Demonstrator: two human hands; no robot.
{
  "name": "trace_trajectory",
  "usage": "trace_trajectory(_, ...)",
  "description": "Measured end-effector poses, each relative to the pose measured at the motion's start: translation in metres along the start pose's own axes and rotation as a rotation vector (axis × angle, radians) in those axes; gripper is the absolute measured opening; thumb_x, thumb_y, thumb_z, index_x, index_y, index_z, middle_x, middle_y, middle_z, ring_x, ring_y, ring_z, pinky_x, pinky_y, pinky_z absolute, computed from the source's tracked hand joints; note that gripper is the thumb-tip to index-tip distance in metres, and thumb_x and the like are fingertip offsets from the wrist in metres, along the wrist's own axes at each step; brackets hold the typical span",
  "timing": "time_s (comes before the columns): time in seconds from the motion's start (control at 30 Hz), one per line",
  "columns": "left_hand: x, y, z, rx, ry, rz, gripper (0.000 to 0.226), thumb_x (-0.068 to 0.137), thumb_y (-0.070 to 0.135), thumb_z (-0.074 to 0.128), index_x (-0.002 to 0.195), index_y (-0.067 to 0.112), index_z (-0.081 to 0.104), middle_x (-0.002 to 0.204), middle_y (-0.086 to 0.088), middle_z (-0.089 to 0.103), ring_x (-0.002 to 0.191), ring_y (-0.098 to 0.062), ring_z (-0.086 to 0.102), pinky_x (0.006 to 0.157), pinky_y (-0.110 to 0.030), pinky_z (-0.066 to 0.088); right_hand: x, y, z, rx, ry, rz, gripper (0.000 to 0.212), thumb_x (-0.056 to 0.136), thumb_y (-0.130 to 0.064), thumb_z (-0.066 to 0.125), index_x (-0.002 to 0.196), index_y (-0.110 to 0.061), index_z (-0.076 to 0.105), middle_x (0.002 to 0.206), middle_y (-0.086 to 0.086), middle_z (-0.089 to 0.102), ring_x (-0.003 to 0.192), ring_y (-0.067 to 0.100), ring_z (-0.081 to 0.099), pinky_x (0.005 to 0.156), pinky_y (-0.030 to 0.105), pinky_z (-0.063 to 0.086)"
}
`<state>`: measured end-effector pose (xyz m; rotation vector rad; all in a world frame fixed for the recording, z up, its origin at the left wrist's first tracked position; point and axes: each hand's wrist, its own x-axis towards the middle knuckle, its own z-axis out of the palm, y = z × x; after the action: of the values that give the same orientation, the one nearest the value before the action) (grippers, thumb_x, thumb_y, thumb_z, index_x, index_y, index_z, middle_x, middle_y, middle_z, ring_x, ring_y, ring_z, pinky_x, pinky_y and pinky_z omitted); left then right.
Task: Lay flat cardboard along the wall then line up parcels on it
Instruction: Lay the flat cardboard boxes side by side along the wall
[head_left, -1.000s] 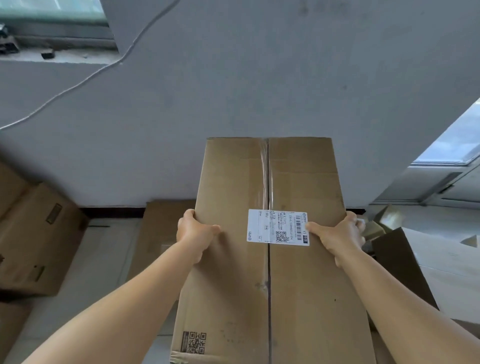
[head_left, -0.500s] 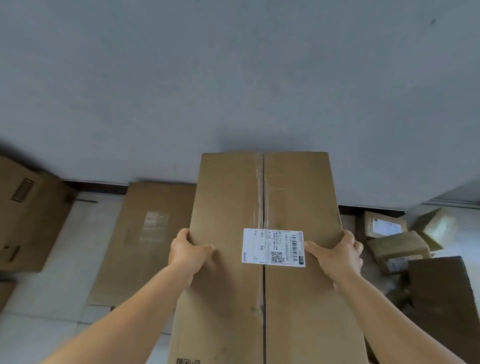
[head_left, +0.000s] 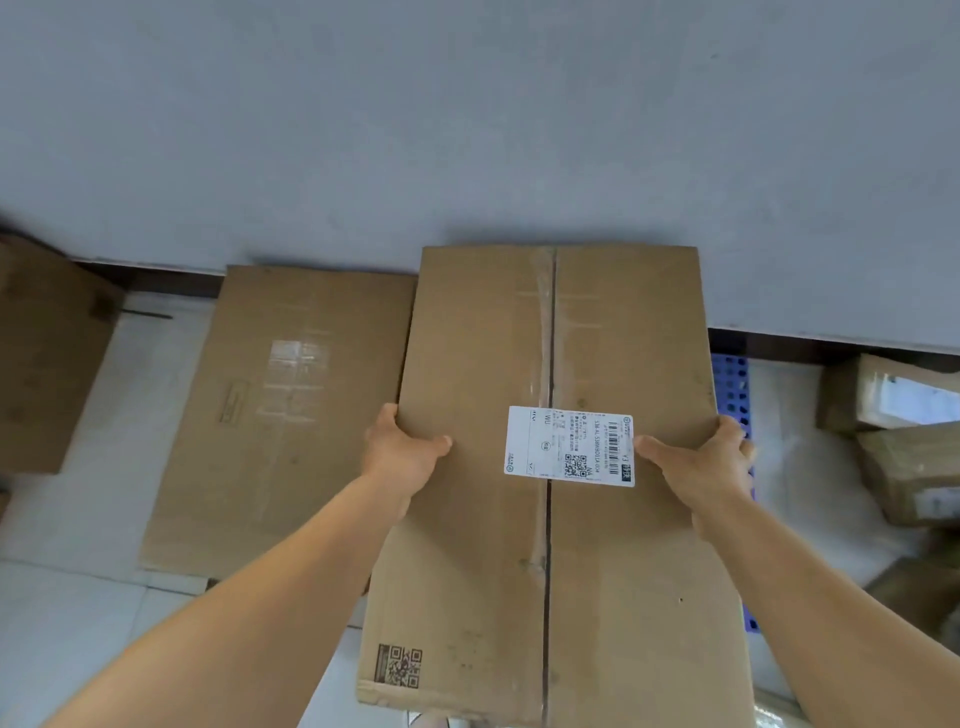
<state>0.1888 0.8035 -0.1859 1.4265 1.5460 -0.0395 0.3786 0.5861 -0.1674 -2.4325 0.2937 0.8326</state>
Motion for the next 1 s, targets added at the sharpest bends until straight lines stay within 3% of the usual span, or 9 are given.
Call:
trace_trajectory(0.23, 0.055, -0.024, 0.028, 0.056, 0.004, -0.007, 0.069, 0.077, 0.017, 0.075, 0.136, 0.016, 0.040, 0.131, -0.006, 0.051, 0.112, -0.026, 0.055, 0.094, -0.034, 0.047, 0.045, 0.015, 0.055, 0.023, -0.023, 0.071, 0.105, 0.066, -0.043, 0.083, 0.147, -0.017, 0.020, 0.145, 0.006, 0.025, 0.126, 0.037, 0.040, 0.102, 0.054, 0.039)
trace_trajectory(0.37, 0.078, -0.036, 0.040, 0.065, 0.002, -0.008, 0.058, 0.077, 0.014, 0.074, 0.128, 0.016, 0.046, 0.122, -0.001, 0.055, 0.101, -0.022, 0.057, 0.083, -0.031, 0.049, 0.065, 0.025, 0.081, 0.062, -0.049, 0.087, 0.101, 0.069, -0.039, 0.083, 0.146, -0.016, 0.023, 0.144, 0.007, 0.026, 0.123, 0.036, 0.043, 0.103, 0.052, 0.039)
trace_trajectory(0.43, 0.090, -0.043, 0.045, 0.076, 0.005, -0.010, 0.063, 0.077, 0.016, 0.074, 0.132, 0.015, 0.043, 0.126, 0.000, 0.054, 0.101, -0.020, 0.057, 0.080, -0.029, 0.049, 0.074, 0.028, 0.093, 0.093, -0.053, 0.080, 0.099, 0.070, -0.037, 0.083, 0.147, -0.016, 0.024, 0.144, 0.007, 0.027, 0.123, 0.034, 0.044, 0.104, 0.050, 0.039)
trace_trajectory(0.57, 0.110, -0.054, 0.054, 0.112, 0.025, 0.005, 0.091, 0.075, 0.023, 0.076, 0.149, 0.017, 0.024, 0.144, -0.003, 0.042, 0.127, -0.023, 0.047, 0.102, -0.035, 0.043, 0.087, 0.031, 0.114, 0.152, -0.086, 0.071, 0.101, 0.072, -0.037, 0.081, 0.149, -0.017, 0.019, 0.147, 0.005, 0.024, 0.125, 0.029, 0.043, 0.103, 0.045, 0.041)
trace_trajectory(0.7, 0.114, -0.060, 0.059, 0.220, 0.039, 0.045, 0.095, 0.079, 0.025, 0.074, 0.152, 0.018, 0.014, 0.152, -0.001, 0.032, 0.135, -0.022, 0.037, 0.105, -0.032, 0.037, 0.092, 0.043, 0.132, 0.195, -0.112, 0.055, 0.097, 0.074, -0.033, 0.080, 0.149, -0.018, 0.021, 0.146, 0.003, 0.025, 0.126, 0.024, 0.041, 0.101, 0.038, 0.038)
trace_trajectory(0.8, 0.116, -0.069, 0.059, 0.303, 0.001, 0.115, 0.096, 0.078, 0.024, 0.073, 0.152, 0.020, 0.013, 0.154, 0.000, 0.025, 0.139, -0.022, 0.032, 0.109, -0.038, 0.036, 0.095, 0.046, 0.142, 0.201, -0.100, 0.038, 0.096, 0.075, -0.032, 0.079, 0.150, -0.019, 0.020, 0.147, 0.003, 0.025, 0.127, 0.024, 0.041, 0.103, 0.040, 0.038)
trace_trajectory(0.9, 0.106, -0.083, 0.055, 0.561, -0.097, 0.222, 0.096, 0.080, 0.025, 0.072, 0.152, 0.027, 0.009, 0.159, 0.004, 0.000, 0.145, -0.022, 0.016, 0.112, -0.039, 0.031, 0.096, 0.052, 0.148, 0.155, -0.097, 0.017, 0.097, 0.078, -0.030, 0.077, 0.152, -0.021, 0.014, 0.152, 0.003, 0.021, 0.131, 0.025, 0.038, 0.107, 0.042, 0.037)
trace_trajectory(1.0, 0.087, -0.097, 0.057, 0.853, -0.227, 0.391, 0.098, 0.082, 0.030, 0.070, 0.152, 0.035, 0.002, 0.158, 0.005, -0.020, 0.147, -0.022, -0.010, 0.119, -0.039, 0.014, 0.096, 0.055, 0.148, 0.131, -0.112, 0.012, 0.098, 0.079, -0.027, 0.076, 0.153, -0.022, 0.012, 0.155, 0.003, 0.020, 0.134, 0.025, 0.037, 0.108, 0.042, 0.036)
